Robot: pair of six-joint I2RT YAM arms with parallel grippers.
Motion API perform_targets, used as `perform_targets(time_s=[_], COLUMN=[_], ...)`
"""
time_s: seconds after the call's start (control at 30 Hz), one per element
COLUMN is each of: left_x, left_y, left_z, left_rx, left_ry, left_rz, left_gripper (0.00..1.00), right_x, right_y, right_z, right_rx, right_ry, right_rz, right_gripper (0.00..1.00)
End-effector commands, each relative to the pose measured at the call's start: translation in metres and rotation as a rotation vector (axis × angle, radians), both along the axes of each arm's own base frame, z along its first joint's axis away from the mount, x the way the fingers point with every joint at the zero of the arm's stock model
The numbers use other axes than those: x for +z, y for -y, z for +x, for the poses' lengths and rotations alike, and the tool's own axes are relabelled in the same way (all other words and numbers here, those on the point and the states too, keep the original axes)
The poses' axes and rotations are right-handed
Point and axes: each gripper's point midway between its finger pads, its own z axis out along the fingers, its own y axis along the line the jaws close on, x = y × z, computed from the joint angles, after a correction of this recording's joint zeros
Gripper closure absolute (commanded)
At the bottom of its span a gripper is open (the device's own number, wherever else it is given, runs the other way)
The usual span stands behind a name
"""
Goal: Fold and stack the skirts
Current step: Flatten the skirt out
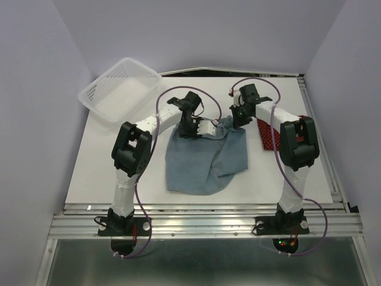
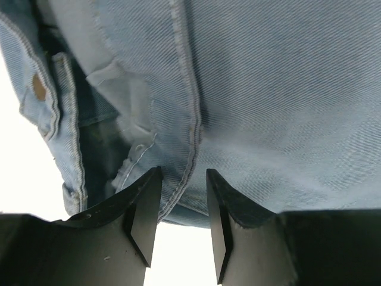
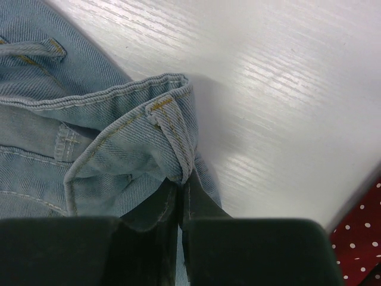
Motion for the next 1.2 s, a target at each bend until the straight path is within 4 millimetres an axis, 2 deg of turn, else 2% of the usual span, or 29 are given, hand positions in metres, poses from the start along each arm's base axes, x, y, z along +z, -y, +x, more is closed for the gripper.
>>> perform_targets(time_s=[0.0,0.07,0.17,0.27,0.3,0.33,0.4,0.47,0.5,0.53,0.57,0.6,0.67,0.77,0.9,0.93,1.0,1.03,1.17], left_x=[0.007,0.004,0.002,-0.002,-0.004,-0.002,0.014,0.039,0.050,0.059,0.077,0.087,0.108,0.140,0.176,0.193,0.203,0.201,0.169], left_y=[0.003,0.004,0.009,0.012,0.011,0.011,0.009,0.001,-0.005,-0.018,-0.022,-0.033,-0.048,-0.071,-0.079,-0.079,-0.081,-0.080,-0.086], left_z=[-0.010,-0.010,0.004,0.014,0.019,0.024,0.034,0.048,0.045,0.050,0.054,0.046,0.045,0.024,0.013,0.007,-0.002,-0.005,-0.017], left_rx=[-0.053,-0.053,-0.038,-0.033,-0.027,-0.019,0.006,0.042,0.053,0.073,0.073,0.074,0.068,0.056,0.029,0.021,0.013,0.009,-0.002], left_ry=[-0.017,-0.010,0.040,0.062,0.074,0.087,0.126,0.151,0.130,0.129,0.148,0.123,0.135,0.137,0.228,0.265,0.284,0.278,0.196], left_rz=[0.013,0.015,0.003,0.010,0.017,0.013,-0.017,-0.054,-0.058,-0.058,-0.066,-0.049,-0.043,-0.008,-0.012,-0.030,-0.039,-0.038,0.010], left_gripper=[0.53,0.53,0.54,0.73,0.83,0.87,0.92,1.00,1.00,1.00,1.00,1.00,1.00,1.00,1.00,1.00,1.00,1.00,1.00], right_x=[0.024,0.025,0.026,0.029,0.030,0.032,0.036,0.043,0.046,0.050,0.058,0.062,0.071,0.098,0.115,0.123,0.126,0.125,0.113], right_y=[-0.006,-0.006,-0.004,-0.004,-0.004,0.000,0.005,0.019,0.023,0.028,0.037,0.041,0.048,0.057,0.053,0.053,0.052,0.053,0.048], right_z=[0.016,0.017,0.019,0.018,0.018,0.019,0.022,0.027,0.029,0.030,0.033,0.034,0.035,0.031,0.020,0.017,0.014,0.015,0.014], right_rx=[0.001,0.000,-0.006,-0.003,-0.002,-0.011,-0.022,-0.052,-0.062,-0.075,-0.095,-0.103,-0.117,-0.117,-0.079,-0.071,-0.064,-0.064,-0.032], right_ry=[0.058,0.059,0.059,0.065,0.064,0.070,0.080,0.097,0.104,0.111,0.129,0.139,0.154,0.210,0.244,0.261,0.267,0.268,0.214], right_rz=[0.034,0.037,0.044,0.049,0.050,0.049,0.053,0.055,0.057,0.059,0.067,0.070,0.084,0.101,0.121,0.125,0.127,0.121,0.133], right_gripper=[0.99,0.99,0.99,0.99,0.99,0.99,0.99,0.99,0.99,0.99,0.99,0.99,0.99,0.99,0.99,0.99,0.99,0.99,0.99])
